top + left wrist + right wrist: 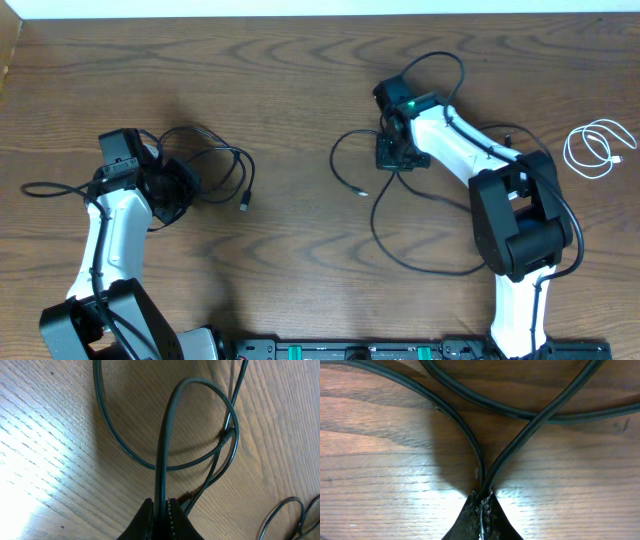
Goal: Untangle cables
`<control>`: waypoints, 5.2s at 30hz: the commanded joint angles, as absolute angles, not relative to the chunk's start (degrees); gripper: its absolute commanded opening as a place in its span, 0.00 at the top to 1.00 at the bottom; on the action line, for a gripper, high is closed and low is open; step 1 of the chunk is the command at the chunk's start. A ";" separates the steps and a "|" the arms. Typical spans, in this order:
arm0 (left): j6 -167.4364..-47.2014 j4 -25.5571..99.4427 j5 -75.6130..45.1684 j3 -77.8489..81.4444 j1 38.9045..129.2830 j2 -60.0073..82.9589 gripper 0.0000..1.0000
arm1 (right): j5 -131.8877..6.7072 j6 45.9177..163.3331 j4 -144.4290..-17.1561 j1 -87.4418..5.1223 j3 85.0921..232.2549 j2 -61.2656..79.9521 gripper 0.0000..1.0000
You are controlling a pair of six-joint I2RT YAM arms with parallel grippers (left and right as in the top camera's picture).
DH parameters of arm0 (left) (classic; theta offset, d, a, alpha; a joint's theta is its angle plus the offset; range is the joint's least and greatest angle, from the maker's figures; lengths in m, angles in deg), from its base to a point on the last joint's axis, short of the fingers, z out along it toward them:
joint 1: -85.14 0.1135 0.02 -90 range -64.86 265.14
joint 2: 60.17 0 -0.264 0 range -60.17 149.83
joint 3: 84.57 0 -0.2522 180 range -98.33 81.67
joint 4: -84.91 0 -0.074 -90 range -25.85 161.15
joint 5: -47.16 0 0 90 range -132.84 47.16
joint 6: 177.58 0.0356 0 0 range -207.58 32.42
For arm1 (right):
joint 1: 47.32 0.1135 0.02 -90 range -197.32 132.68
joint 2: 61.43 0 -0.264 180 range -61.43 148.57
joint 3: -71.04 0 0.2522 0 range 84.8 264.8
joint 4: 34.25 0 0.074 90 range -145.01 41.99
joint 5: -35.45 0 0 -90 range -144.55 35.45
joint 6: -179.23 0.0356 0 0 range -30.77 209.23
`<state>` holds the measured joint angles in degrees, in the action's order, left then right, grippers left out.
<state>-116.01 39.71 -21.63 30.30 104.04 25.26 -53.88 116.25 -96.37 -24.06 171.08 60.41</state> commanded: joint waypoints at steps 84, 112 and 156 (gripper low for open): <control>-115.02 39.53 -20.77 30.58 103.91 25.45 0.92 | -65.66 85.92 -89.90 -28.34 159.93 34.64 0.59; -115.02 39.53 -20.77 30.58 103.91 25.45 0.91 | -57.07 70.27 -90.73 -15.82 159.93 59.03 0.80; -115.02 39.55 -20.77 30.58 103.91 25.45 0.92 | -65.86 94.27 -97.59 -47.88 159.73 39.10 0.58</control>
